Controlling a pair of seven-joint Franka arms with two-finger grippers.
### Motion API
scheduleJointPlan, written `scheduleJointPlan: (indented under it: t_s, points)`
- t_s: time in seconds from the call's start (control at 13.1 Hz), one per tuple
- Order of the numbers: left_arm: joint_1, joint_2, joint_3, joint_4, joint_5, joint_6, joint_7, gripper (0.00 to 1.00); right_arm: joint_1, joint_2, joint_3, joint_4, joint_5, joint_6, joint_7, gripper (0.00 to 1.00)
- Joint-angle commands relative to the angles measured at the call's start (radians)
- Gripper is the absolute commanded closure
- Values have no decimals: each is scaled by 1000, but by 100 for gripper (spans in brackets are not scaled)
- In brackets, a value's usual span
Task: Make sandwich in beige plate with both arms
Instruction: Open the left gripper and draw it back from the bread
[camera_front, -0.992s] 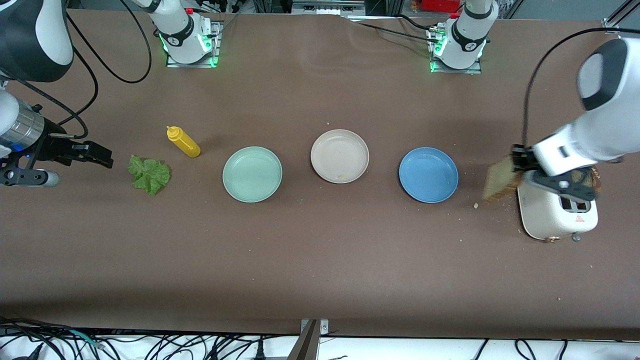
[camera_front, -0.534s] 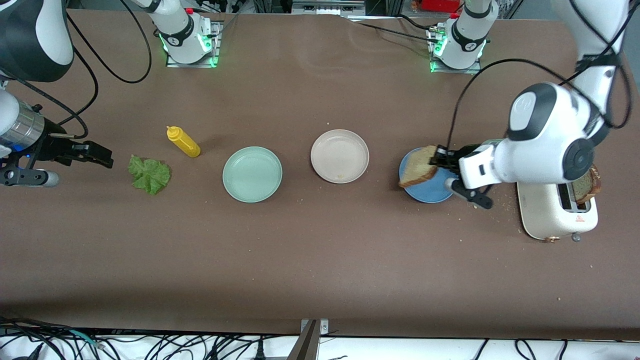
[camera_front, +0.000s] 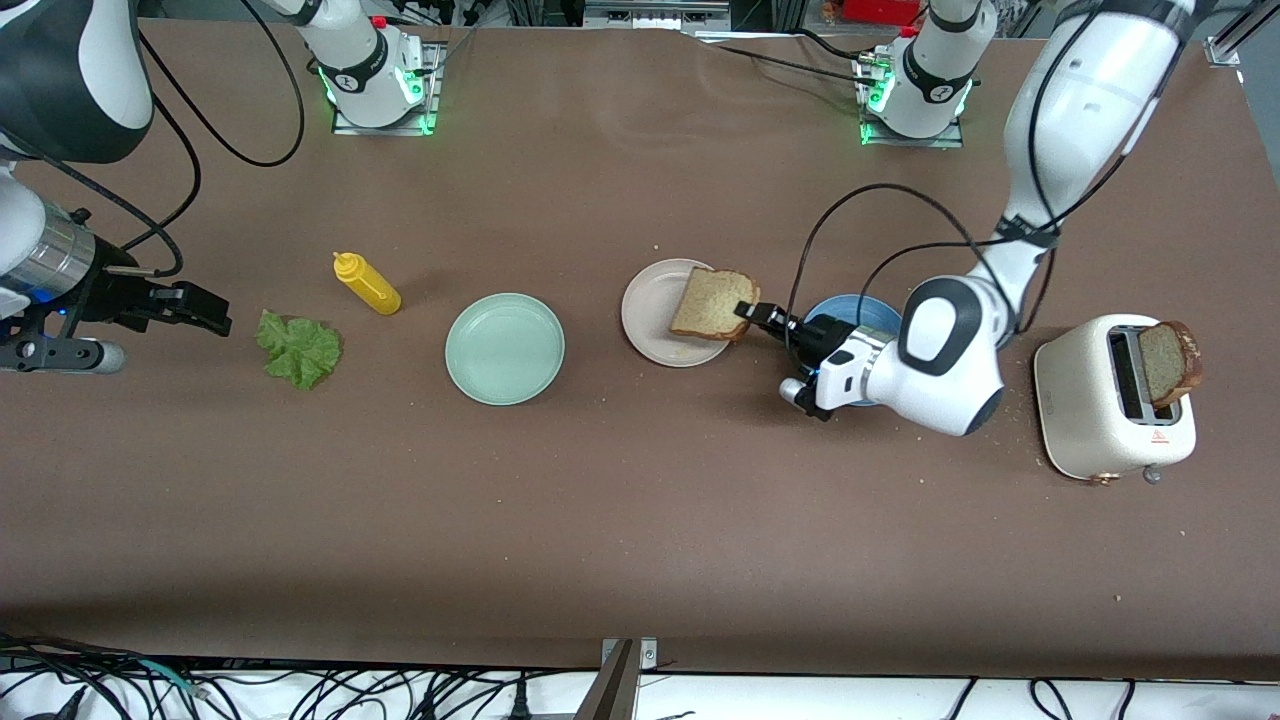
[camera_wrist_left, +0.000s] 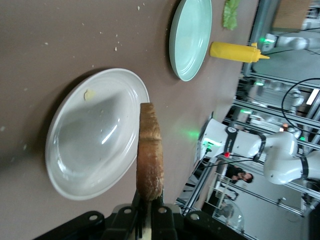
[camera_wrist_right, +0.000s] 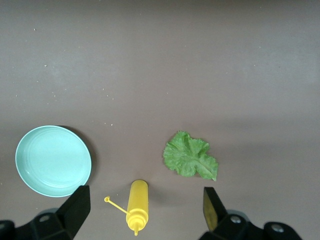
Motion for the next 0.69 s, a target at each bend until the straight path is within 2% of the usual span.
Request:
scheduleJointPlan:
  t_s: [0.0,0.38,0.53,0.61]
  points:
    - [-14,80,4,26,-103,4,120,100,5,0,-1,12,-18,-5,-3,0]
    - [-68,113,5,15,-157,64,160,98,5,0,-2,12,-18,-5,-3,0]
    - [-65,113,10,12,-148,64,160,1,5,1,-2,12,-18,-5,-3,0]
    - [-60,108,11,12,-143,64,159,0,5,1,-2,12,-18,-5,-4,0]
